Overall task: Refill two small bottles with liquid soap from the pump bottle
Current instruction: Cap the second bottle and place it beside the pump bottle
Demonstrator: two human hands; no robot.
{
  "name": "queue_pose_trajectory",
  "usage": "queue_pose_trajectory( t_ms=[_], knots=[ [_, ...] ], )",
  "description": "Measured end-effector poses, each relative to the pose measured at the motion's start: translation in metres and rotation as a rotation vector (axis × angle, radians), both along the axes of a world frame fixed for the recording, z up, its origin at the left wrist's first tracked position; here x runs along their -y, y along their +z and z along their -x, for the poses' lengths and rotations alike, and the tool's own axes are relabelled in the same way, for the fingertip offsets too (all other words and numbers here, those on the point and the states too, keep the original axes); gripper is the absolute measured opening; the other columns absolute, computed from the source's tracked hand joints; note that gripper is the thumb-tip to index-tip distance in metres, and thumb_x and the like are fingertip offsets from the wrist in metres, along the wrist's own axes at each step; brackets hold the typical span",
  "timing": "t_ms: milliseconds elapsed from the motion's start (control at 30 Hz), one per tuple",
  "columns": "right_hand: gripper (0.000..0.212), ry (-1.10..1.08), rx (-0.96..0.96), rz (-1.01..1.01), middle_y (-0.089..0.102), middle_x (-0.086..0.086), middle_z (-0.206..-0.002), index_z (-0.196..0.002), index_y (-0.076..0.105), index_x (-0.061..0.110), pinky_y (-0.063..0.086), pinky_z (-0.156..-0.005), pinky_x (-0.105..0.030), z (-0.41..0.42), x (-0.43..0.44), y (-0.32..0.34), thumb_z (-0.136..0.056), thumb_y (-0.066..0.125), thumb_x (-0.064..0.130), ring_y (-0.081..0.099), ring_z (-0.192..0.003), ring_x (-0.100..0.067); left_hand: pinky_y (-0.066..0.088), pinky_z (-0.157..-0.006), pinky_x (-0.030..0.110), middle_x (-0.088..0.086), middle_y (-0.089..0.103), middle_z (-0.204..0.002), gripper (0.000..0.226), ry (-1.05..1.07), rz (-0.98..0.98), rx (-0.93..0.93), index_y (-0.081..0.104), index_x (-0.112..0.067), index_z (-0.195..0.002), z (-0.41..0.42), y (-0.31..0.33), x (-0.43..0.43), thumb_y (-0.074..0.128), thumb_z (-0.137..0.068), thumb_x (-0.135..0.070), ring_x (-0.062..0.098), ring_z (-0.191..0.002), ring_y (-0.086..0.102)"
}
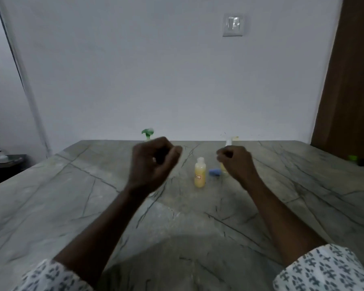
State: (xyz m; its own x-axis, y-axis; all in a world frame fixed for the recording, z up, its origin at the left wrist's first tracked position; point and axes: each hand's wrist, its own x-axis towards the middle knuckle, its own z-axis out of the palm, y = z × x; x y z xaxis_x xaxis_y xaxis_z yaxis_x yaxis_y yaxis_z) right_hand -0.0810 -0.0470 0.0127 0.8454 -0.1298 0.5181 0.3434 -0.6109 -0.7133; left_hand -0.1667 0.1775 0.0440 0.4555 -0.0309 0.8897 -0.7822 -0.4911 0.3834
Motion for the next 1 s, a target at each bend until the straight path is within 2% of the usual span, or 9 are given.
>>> queue_pose_trajectory(
  t_ms=[100,233,300,433,600,667,800,900,1000],
  knots=[
    [0.021,-0.13,0.011,0.185,0.075,-0.012,-0.102,-0.096,0.076,0.007,0.048,-0.082,-0.023,-0.015,0.029,0.006,-0.08,0.063,0.003,0.068,-0.097,-0.026,0.042,-0.05,0.011,-0.007,0.065,-0.066,0.011,0.167,-0.152,-0.35,0.071,-0.01,-0.092,-0.025,-0.022,0.028,0.072,-0.087,-0.02,0.002,-0.054,0.057],
    [0.024,-0.03,-0.165,0.589,0.069,-0.012,-0.116,-0.107,0.074,0.009,0.051,-0.089,-0.033,-0.034,0.043,-0.005,-0.086,0.064,0.007,0.065,-0.102,-0.027,0.045,-0.071,0.023,0.01,0.068,-0.115,0.076,0.18,-0.213,-0.79,0.046,-0.007,-0.142,-0.058,-0.038,0.044,0.081,-0.079,-0.031,0.018,-0.097,0.064],
    [0.028,0.029,-0.146,0.689,0.068,-0.012,-0.121,-0.116,0.07,0.012,0.051,-0.09,-0.034,-0.037,0.037,-0.014,-0.089,0.062,0.012,0.064,-0.105,-0.027,0.045,-0.083,0.028,0.012,0.057,-0.135,0.093,0.149,-0.209,-0.874,0.035,-0.009,-0.15,-0.069,-0.042,0.05,0.085,-0.075,-0.034,0.024,-0.117,0.057],
    [0.035,0.091,-0.158,0.871,0.055,-0.012,-0.136,-0.132,0.054,0.012,0.045,-0.096,-0.037,-0.045,0.02,-0.027,-0.1,0.048,0.025,0.054,-0.123,-0.028,0.049,-0.096,0.035,0.012,0.052,-0.143,0.091,0.055,-0.186,-0.934,0.029,-0.014,-0.153,-0.078,-0.052,0.054,0.081,-0.079,-0.021,0.025,-0.122,0.054],
    [0.022,0.134,-0.145,0.892,0.063,-0.008,-0.105,-0.088,0.054,0.015,0.042,-0.078,-0.029,-0.062,0.014,-0.038,-0.1,0.049,0.033,0.061,-0.101,-0.021,0.046,-0.099,0.033,0.011,0.05,-0.146,0.082,0.033,-0.201,-0.887,0.03,-0.014,-0.153,-0.076,-0.06,0.051,0.077,-0.085,-0.016,0.025,-0.127,0.053],
    [0.017,0.122,-0.088,0.791,0.067,-0.009,-0.096,-0.088,0.062,0.009,0.042,-0.07,-0.027,-0.062,0.012,-0.036,-0.093,0.06,0.025,0.064,-0.088,-0.022,0.046,-0.099,0.031,0.01,0.05,-0.147,0.083,0.028,-0.172,-0.86,0.033,-0.014,-0.151,-0.076,-0.063,0.051,0.08,-0.083,-0.02,0.024,-0.129,0.053],
    [0.028,0.037,0.185,0.188,0.065,-0.004,-0.061,-0.073,0.066,0.011,0.043,-0.055,-0.027,-0.036,0.016,0.004,-0.09,0.064,0.032,0.058,-0.053,-0.016,0.052,-0.1,0.041,0.006,0.06,-0.135,0.072,-0.014,-0.07,-0.811,0.049,-0.016,-0.139,-0.077,-0.064,0.051,0.085,-0.078,-0.025,0.02,-0.117,0.06],
    [0.02,0.198,0.249,-0.401,0.069,-0.014,-0.068,-0.078,0.068,0.005,0.055,-0.058,-0.033,-0.014,0.019,0.036,-0.09,0.064,0.02,0.062,-0.054,-0.019,0.053,-0.097,0.043,0.004,0.066,-0.125,0.062,0.022,-0.052,-0.763,0.057,-0.015,-0.132,-0.077,-0.063,0.053,0.085,-0.078,-0.026,0.021,-0.11,0.064],
    [0.013,0.319,0.228,-0.576,0.068,-0.02,-0.079,-0.089,0.067,-0.005,0.056,-0.061,-0.031,-0.004,0.013,0.04,-0.089,0.06,0.006,0.062,-0.059,-0.021,0.053,-0.093,0.038,0.004,0.068,-0.119,0.052,0.052,-0.059,-0.735,0.062,-0.012,-0.126,-0.079,-0.064,0.054,0.083,-0.08,-0.025,0.022,-0.107,0.065]
  ],
)
